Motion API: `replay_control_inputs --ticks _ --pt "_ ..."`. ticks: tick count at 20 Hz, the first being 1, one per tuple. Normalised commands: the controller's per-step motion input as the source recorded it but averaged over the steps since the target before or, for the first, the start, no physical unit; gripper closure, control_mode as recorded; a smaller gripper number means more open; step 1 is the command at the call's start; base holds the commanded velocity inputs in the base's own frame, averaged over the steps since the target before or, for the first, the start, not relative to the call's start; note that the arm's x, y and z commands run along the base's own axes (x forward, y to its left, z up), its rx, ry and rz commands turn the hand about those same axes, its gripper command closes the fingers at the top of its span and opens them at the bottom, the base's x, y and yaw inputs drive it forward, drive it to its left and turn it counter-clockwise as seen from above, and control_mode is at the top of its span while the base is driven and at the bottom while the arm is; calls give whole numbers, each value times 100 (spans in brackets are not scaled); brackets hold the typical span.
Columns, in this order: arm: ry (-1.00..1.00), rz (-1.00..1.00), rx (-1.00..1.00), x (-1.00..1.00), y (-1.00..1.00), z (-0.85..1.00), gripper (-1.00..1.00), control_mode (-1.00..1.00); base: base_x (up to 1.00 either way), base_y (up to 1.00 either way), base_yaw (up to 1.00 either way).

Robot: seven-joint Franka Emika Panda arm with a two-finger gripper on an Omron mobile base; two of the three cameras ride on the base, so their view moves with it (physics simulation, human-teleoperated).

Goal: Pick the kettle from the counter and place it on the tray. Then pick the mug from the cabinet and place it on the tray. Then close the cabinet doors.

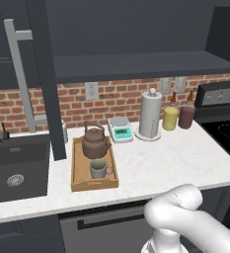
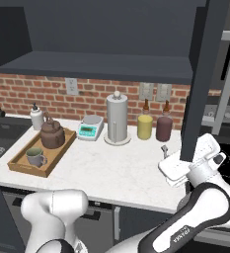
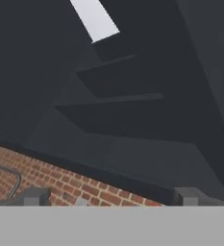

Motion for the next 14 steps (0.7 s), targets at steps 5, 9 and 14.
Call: replay_control_inputs --ticks 5,9,14 --pt "0 0 6 0 -31 21 -100 -100 0 0 0" --pt "0 0 5 0 -25 21 -100 -100 0 0 0" --pt "0 0 3 0 -14 30 -100 -100 0 0 0"
